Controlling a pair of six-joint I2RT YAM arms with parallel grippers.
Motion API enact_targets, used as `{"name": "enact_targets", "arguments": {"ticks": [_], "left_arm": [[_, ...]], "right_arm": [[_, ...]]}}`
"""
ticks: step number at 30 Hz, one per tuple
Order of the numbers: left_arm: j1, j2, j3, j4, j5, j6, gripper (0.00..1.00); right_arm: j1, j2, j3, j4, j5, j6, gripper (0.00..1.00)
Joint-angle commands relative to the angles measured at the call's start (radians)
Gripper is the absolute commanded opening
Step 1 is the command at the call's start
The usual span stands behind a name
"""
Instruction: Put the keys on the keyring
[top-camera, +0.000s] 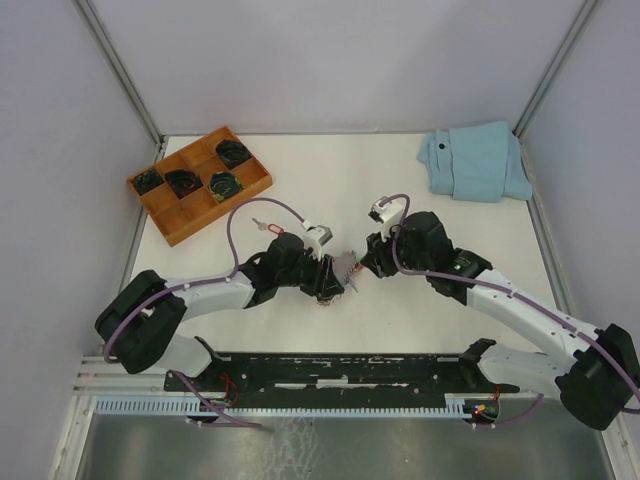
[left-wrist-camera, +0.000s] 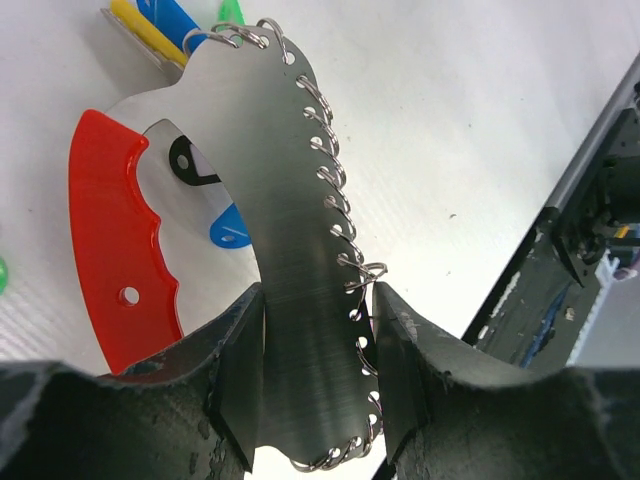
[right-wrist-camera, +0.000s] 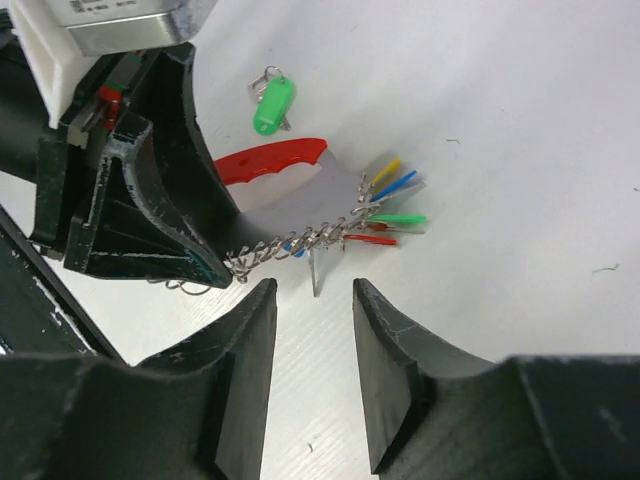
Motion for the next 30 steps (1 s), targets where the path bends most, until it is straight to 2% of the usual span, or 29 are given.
{"name": "enact_targets", "arguments": {"ticks": [1, 2, 4, 9, 11, 18, 22, 24, 30], "left_arm": [[-0.017, -0.053, 0.060, -0.063, -0.047, 0.118, 0.10], [-0.021, -0.058, 0.064, -0.078, -0.053, 0.133, 0.10], [-0.030, -0.068, 0.075, -0.106, -0.074, 0.166, 0.10], [-0.090, -0.094, 0.114, -0.169, -0.181, 0.275, 0.07], [-0.124, -0.100, 0.144, -0.190, -0.230, 0.326, 0.07], [-0.228, -0.182, 0.209, -0.221, -0.426, 0.553, 0.05], [-0.233, -0.182, 0.237, -0.234, -0.484, 0.629, 0.04], [-0.237, -0.175, 0.259, -0.254, -0.497, 0.640, 0.04], [-0.262, -0.174, 0.293, -0.280, -0.573, 0.667, 0.03]], "right_arm": [[0.003, -0.029, -0.011, 0.052, 0.083, 0.026, 0.49], [0.004, -0.031, -0.008, 0.053, 0.081, 0.027, 0.55], [0.004, -0.034, -0.001, 0.059, 0.072, 0.025, 0.59], [0.003, -0.055, 0.008, 0.078, 0.082, 0.030, 0.59], [0.003, -0.098, -0.024, 0.119, 0.110, 0.039, 0.59], [0.003, -0.327, -0.187, 0.230, 0.266, 0.046, 0.72], [0.003, -0.403, -0.311, 0.347, 0.276, 0.022, 0.67], [0.003, -0.426, -0.341, 0.366, 0.275, 0.034, 0.68], [0.004, -0.404, -0.396, 0.465, 0.162, 0.008, 0.68]]}}
